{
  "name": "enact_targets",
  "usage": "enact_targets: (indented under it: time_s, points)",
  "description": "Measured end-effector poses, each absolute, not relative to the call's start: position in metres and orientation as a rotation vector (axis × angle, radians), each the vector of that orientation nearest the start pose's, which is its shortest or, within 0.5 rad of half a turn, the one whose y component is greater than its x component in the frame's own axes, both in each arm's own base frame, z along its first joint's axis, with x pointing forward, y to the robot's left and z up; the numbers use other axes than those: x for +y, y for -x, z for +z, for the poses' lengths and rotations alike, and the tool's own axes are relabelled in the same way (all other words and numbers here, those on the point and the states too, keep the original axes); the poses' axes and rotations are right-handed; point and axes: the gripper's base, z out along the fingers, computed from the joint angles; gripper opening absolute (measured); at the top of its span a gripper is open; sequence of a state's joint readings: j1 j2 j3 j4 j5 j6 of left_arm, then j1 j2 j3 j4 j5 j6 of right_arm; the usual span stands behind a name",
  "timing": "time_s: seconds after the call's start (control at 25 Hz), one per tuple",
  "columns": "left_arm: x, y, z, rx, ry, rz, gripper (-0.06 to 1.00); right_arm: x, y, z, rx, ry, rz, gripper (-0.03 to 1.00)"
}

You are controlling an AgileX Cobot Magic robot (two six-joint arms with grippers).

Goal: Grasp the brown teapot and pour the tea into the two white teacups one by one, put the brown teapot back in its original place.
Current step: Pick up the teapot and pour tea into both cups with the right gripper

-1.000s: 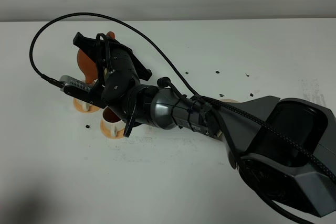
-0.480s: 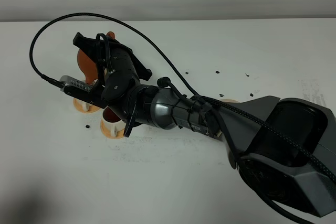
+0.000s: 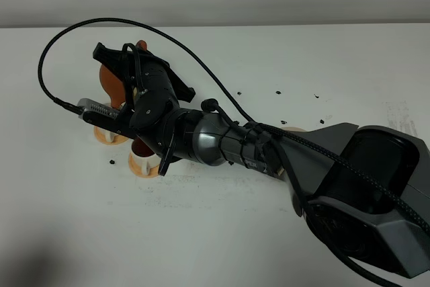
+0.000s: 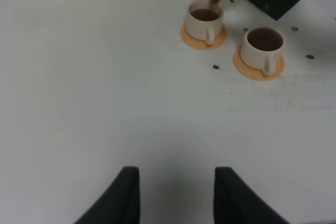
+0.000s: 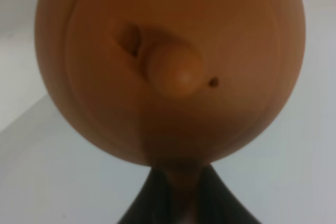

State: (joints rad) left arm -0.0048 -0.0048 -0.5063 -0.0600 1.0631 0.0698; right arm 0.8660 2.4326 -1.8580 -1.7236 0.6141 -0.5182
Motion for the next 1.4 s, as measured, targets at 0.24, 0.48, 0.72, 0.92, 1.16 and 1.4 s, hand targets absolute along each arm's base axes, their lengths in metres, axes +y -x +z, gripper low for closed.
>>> enact_targets:
  time_s: [0.24, 0.48, 0.72, 0.92, 1.16, 1.4]
  points:
    - [-0.0047, 0.0066, 0.2789, 2.033, -0.079, -0.031, 0.36, 0.3783, -0.3899, 0.1518, 0.441, 2.162, -1.466, 0.12]
    - [-0.0047, 0.0066, 0.2789, 2.033, -0.079, -0.031, 0.36, 0.3783, -0.3899, 0.1518, 0.435, 2.165, -1.469, 0.12]
    - [-0.0047, 0.0066, 0.2789, 2.033, -0.079, -0.031, 0.36, 0.3783, -0.3899, 0.1518, 0.435, 2.165, -1.469, 0.12]
    - [-0.0047, 0.0066, 0.2789, 2.033, -0.079, -0.031, 0.36, 0.3784, -0.3898, 0.1518, 0.441, 2.162, -1.465, 0.12]
    - [-0.0047, 0.0066, 0.2789, 2.033, -0.079, -0.031, 0.36, 0.3788, -0.3897, 0.1515, 0.467, 2.149, -1.443, 0.12]
    - [-0.0047, 0.0066, 0.2789, 2.033, -0.079, -0.031, 0.36, 0.3781, -0.3894, 0.1508, 0.505, 2.151, -1.41, 0.12]
